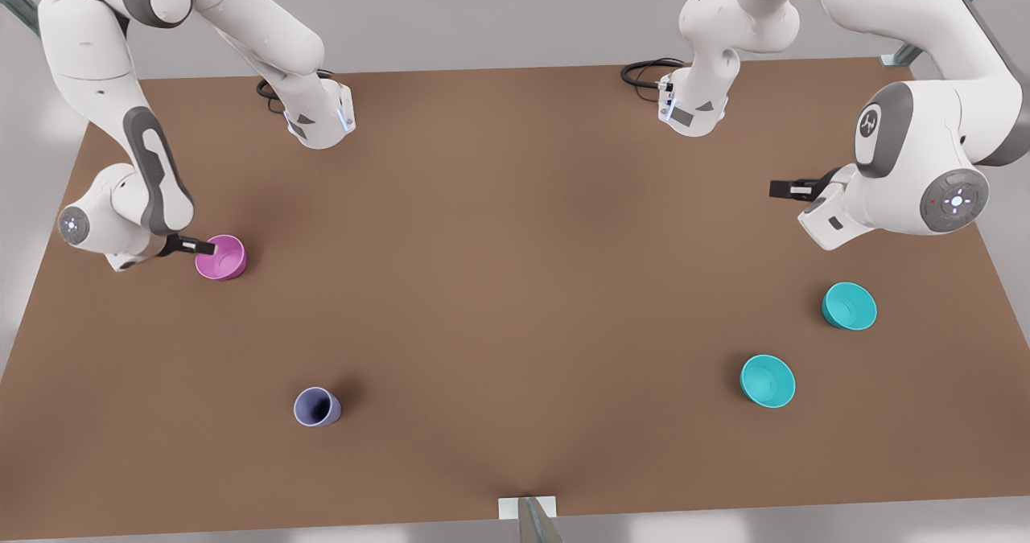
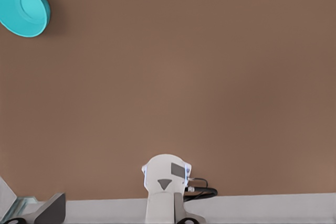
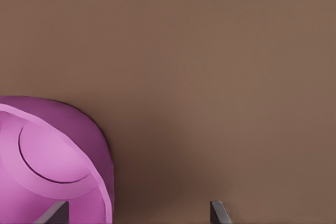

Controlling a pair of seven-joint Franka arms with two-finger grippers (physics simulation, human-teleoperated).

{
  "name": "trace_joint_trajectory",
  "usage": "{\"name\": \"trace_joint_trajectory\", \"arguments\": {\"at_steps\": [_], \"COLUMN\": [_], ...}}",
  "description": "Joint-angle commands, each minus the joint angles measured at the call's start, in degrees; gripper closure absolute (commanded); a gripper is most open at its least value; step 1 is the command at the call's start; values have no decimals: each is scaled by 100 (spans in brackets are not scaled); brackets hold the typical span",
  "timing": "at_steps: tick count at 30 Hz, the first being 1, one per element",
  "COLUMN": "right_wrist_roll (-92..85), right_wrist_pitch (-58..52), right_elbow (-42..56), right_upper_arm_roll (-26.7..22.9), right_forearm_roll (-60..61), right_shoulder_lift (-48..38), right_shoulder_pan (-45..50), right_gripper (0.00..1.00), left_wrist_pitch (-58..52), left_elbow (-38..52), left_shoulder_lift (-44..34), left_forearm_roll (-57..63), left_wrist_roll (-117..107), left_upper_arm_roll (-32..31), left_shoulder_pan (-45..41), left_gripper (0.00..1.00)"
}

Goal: Stack the blue bowl on the pink bowl

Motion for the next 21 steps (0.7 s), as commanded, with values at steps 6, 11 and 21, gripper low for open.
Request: {"name": "trace_joint_trajectory", "arguments": {"at_steps": [6,11,21], "right_wrist_roll": [-175,-175,-351], "right_wrist_pitch": [578,561,-98], "right_elbow": [-159,-141,105], "right_upper_arm_roll": [51,77,262], "right_forearm_roll": [539,583,741], "right_shoulder_lift": [106,141,10], "right_shoulder_pan": [13,5,22], "right_gripper": [0,28,79], "left_wrist_pitch": [-100,-100,-232], "left_elbow": [2,-7,2], "left_shoulder_lift": [10,19,1], "left_forearm_roll": [0,0,0], "left_wrist_roll": [7,7,-2], "left_upper_arm_roll": [2,2,2], "left_shoulder_pan": [-3,-3,-11], "left_gripper": [0,0,0]}}
